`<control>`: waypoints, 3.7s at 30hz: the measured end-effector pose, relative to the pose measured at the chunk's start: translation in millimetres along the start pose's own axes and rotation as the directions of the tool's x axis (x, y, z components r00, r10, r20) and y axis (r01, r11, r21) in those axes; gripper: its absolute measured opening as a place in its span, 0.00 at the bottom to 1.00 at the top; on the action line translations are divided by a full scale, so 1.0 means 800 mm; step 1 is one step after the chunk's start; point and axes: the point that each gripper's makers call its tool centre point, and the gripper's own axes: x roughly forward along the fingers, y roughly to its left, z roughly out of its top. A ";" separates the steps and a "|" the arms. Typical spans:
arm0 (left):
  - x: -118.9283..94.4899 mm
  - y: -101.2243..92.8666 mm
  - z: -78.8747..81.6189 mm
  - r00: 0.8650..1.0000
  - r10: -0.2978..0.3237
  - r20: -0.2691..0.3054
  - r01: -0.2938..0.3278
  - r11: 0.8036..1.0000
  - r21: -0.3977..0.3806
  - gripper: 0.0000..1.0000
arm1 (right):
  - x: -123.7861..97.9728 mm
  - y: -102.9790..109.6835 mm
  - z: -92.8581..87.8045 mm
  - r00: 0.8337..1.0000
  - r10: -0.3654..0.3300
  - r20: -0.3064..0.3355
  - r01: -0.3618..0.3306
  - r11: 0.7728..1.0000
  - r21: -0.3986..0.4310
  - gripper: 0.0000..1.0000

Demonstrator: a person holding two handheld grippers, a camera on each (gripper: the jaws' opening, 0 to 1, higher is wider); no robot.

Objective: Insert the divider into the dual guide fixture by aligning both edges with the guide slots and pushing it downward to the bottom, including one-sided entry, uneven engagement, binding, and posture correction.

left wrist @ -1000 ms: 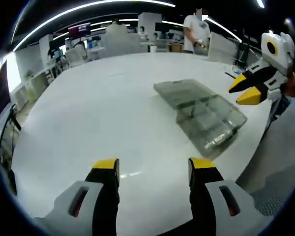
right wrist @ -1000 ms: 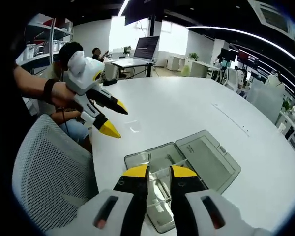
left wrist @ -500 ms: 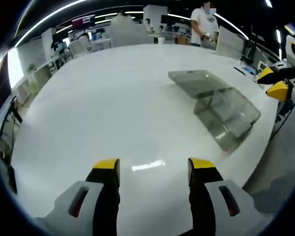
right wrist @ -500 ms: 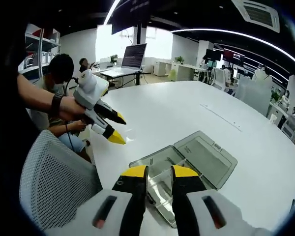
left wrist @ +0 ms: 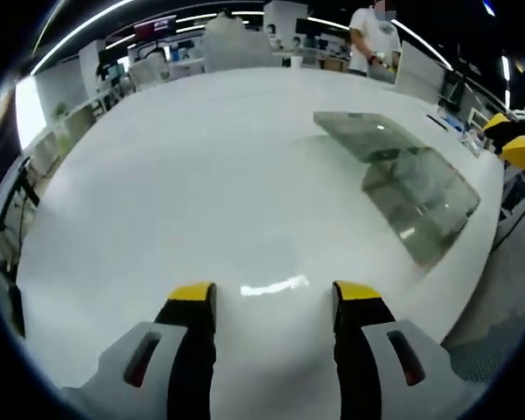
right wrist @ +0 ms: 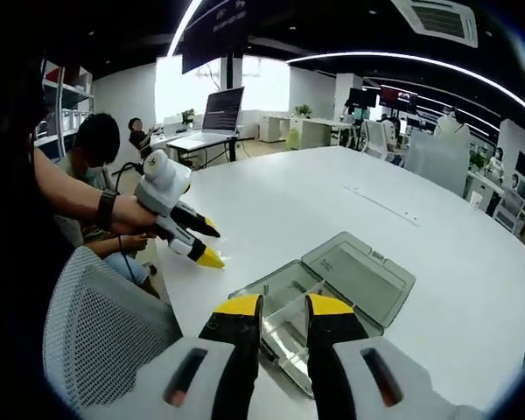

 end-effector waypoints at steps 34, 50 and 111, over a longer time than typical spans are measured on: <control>0.008 0.000 0.007 0.999 0.015 -0.034 -0.014 0.999 0.049 0.30 | 0.009 0.012 0.006 1.000 0.027 0.002 -0.027 1.000 0.011 0.14; -0.004 -0.018 0.014 0.999 -0.032 -0.003 0.032 0.996 0.079 0.30 | 0.018 0.020 0.008 0.998 0.060 -0.006 -0.060 0.998 -0.006 0.14; -0.069 -0.150 0.107 0.922 -0.303 0.242 0.145 0.848 0.510 0.30 | 0.043 0.028 0.022 0.984 0.170 0.042 -0.175 0.962 0.211 0.15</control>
